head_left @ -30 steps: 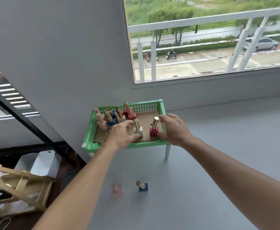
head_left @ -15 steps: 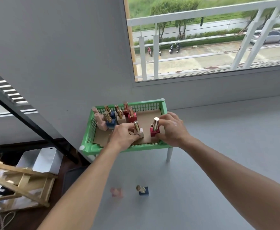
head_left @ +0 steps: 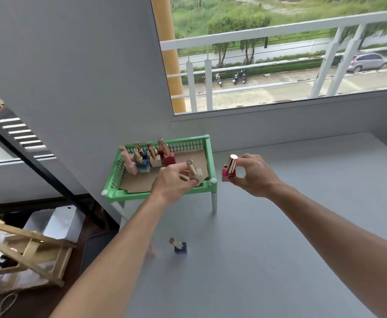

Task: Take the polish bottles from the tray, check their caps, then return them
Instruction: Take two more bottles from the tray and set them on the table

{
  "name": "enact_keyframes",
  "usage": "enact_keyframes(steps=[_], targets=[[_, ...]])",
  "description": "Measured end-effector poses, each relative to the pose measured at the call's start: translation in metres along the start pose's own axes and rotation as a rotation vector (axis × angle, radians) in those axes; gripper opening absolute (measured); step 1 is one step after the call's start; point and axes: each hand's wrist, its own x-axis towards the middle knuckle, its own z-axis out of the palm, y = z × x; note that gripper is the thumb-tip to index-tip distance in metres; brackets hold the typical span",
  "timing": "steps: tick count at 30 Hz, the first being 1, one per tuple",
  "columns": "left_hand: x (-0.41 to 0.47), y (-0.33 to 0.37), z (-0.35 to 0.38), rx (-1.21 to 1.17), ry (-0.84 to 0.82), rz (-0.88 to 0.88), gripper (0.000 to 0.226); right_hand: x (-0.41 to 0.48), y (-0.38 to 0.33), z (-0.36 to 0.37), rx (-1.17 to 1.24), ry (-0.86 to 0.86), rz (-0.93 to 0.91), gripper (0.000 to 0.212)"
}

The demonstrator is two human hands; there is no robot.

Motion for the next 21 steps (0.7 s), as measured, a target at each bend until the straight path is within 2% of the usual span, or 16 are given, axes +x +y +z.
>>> enact_keyframes(steps=[9, 21], targets=[[-0.042, 0.016, 0.049, -0.075, -0.091, 0.017, 0.016, -0.055, 0.049, 0.004, 0.011, -0.051, 0.064, 0.021], [-0.085, -0.014, 0.132, 0.071, -0.181, -0.185, 0.01, -0.102, 0.089, 0.057, 0.045, -0.182, 0.112, 0.027]])
